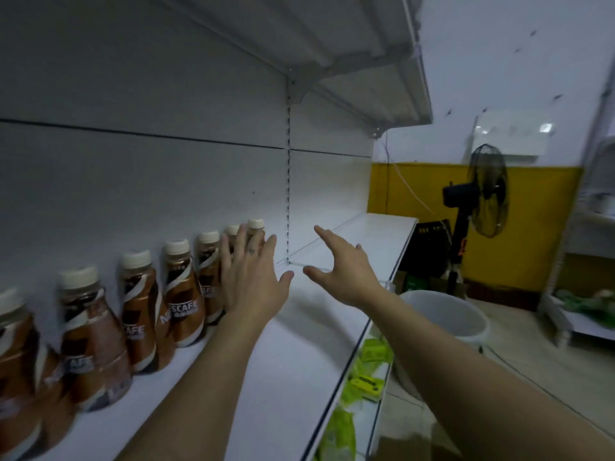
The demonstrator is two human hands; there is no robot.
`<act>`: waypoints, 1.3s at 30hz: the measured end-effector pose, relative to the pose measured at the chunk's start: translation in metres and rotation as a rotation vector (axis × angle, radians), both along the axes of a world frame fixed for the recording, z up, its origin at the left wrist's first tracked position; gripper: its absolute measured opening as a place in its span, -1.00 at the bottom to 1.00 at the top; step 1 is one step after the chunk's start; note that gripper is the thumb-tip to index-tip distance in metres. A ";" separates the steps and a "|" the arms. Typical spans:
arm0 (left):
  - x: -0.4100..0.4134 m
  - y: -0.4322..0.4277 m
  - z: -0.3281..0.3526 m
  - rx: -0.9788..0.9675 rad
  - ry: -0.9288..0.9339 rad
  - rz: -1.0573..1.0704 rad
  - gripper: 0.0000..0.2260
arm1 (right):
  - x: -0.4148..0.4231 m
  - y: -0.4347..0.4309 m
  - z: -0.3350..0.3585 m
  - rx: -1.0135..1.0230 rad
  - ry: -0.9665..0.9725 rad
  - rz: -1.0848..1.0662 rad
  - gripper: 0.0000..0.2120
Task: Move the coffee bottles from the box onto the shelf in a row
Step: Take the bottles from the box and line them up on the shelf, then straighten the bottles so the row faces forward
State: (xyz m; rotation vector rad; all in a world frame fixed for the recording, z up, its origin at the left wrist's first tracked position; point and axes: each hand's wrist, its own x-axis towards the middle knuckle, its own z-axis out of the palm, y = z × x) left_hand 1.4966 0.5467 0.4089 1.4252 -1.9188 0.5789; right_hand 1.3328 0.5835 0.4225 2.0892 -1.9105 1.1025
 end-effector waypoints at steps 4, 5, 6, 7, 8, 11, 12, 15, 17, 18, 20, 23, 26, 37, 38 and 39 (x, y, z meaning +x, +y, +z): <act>-0.028 0.023 0.022 -0.017 0.054 -0.197 -0.31 | -0.041 0.050 0.032 -0.032 0.058 -0.072 -0.24; -0.036 0.031 0.026 -0.010 0.062 -0.242 -0.32 | -0.050 0.061 0.038 -0.037 0.073 -0.084 -0.24; -0.043 0.039 0.029 -0.011 0.063 -0.271 -0.33 | -0.059 0.071 0.042 -0.041 0.082 -0.093 -0.24; -0.048 0.048 0.033 -0.016 0.061 -0.285 -0.33 | -0.065 0.080 0.046 -0.046 0.088 -0.096 -0.23; -0.051 0.057 0.036 -0.016 0.052 -0.288 -0.34 | -0.071 0.088 0.048 -0.048 0.092 -0.095 -0.23; -0.050 0.083 0.046 0.005 0.017 -0.264 -0.33 | -0.075 0.103 0.051 -0.063 0.099 -0.046 -0.22; -0.047 0.091 0.048 0.014 0.014 -0.253 -0.33 | -0.073 0.106 0.051 -0.073 0.092 -0.018 -0.22; -0.023 0.113 0.053 0.041 0.021 -0.192 -0.33 | -0.059 0.108 0.049 -0.100 0.060 0.095 -0.22; 0.001 0.128 0.057 0.049 0.017 -0.131 -0.35 | -0.043 0.108 0.047 -0.108 0.048 0.180 -0.22; 0.014 0.135 0.059 0.046 0.001 -0.094 -0.36 | -0.034 0.109 0.045 -0.107 0.037 0.220 -0.22; 0.043 0.150 0.061 0.039 -0.034 -0.010 -0.37 | -0.014 0.109 0.040 -0.099 0.005 0.299 -0.23; 0.084 0.171 0.060 0.056 -0.037 0.123 -0.36 | 0.018 0.108 0.035 -0.080 -0.043 0.434 -0.24; 0.119 0.194 0.057 0.078 -0.028 0.229 -0.38 | 0.052 0.106 0.032 -0.063 -0.072 0.557 -0.25; 0.230 0.253 0.034 0.075 0.128 0.580 -0.48 | 0.165 0.104 -0.016 0.052 -0.177 0.999 -0.40; 0.237 0.254 0.030 0.081 0.171 0.589 -0.48 | 0.173 0.103 -0.019 0.057 -0.183 1.020 -0.43; 0.244 0.254 0.026 0.087 0.233 0.587 -0.47 | 0.183 0.102 -0.022 0.064 -0.191 1.031 -0.46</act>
